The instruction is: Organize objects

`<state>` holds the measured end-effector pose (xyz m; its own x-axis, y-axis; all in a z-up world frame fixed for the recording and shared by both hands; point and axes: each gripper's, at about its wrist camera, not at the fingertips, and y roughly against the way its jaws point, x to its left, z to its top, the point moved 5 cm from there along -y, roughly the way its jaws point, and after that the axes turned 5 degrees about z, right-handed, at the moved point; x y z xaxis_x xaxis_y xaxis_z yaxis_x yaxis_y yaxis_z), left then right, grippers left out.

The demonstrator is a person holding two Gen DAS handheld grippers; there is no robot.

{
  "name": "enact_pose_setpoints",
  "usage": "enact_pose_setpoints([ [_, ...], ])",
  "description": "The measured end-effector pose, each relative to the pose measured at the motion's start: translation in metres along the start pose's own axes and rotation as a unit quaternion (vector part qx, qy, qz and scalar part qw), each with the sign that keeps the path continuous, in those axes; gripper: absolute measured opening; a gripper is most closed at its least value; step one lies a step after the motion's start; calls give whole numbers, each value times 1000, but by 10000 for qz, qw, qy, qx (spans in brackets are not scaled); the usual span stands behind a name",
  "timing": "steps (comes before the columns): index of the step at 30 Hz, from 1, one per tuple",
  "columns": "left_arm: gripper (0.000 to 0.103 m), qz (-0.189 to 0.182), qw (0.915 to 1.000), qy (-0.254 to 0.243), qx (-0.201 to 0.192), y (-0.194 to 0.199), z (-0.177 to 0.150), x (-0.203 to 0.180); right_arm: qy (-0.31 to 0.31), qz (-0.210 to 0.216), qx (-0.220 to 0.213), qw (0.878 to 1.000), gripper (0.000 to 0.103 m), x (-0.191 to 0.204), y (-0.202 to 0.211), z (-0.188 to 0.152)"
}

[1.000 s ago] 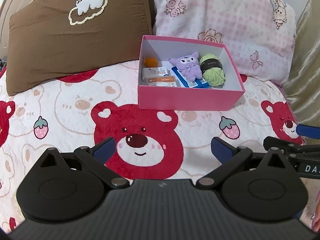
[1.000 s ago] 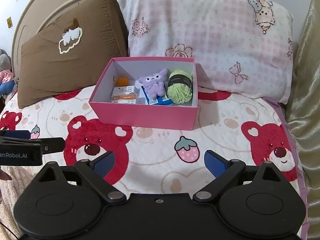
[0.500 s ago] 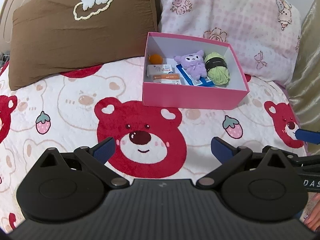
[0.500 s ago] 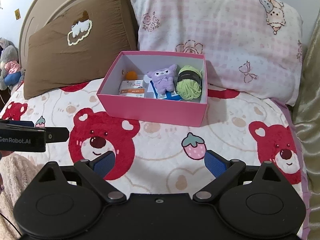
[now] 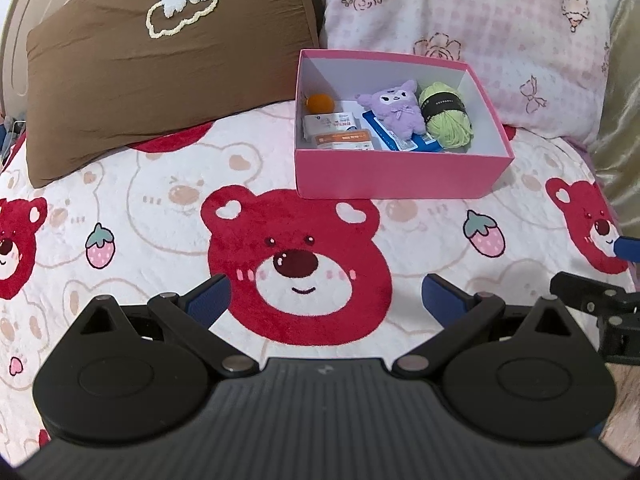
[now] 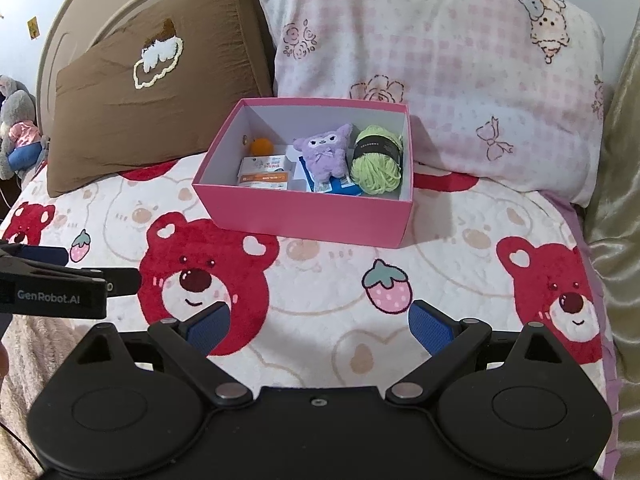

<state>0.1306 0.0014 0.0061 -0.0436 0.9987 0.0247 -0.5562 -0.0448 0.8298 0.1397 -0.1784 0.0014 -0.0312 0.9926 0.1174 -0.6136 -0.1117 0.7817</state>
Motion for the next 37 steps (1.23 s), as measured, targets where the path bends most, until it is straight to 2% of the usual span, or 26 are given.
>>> enact_pose_setpoints([
  [7,103,140,9999,-11,46,-2,0,-2,18,-44,-30,10000,98,-2,2,1],
  [11,103,164,9998,-11,114,-5,0,-1,170,-254,-194,9993,98,2,10,0],
  [15,103,188,9998,20,92,-5,-1,-1,217,-237,-140,9994,98,4,12,-2],
  [37,103,-90,9997,80,208,-1,-4,-2,142,-316,14,9994,98,-2,6,-5],
])
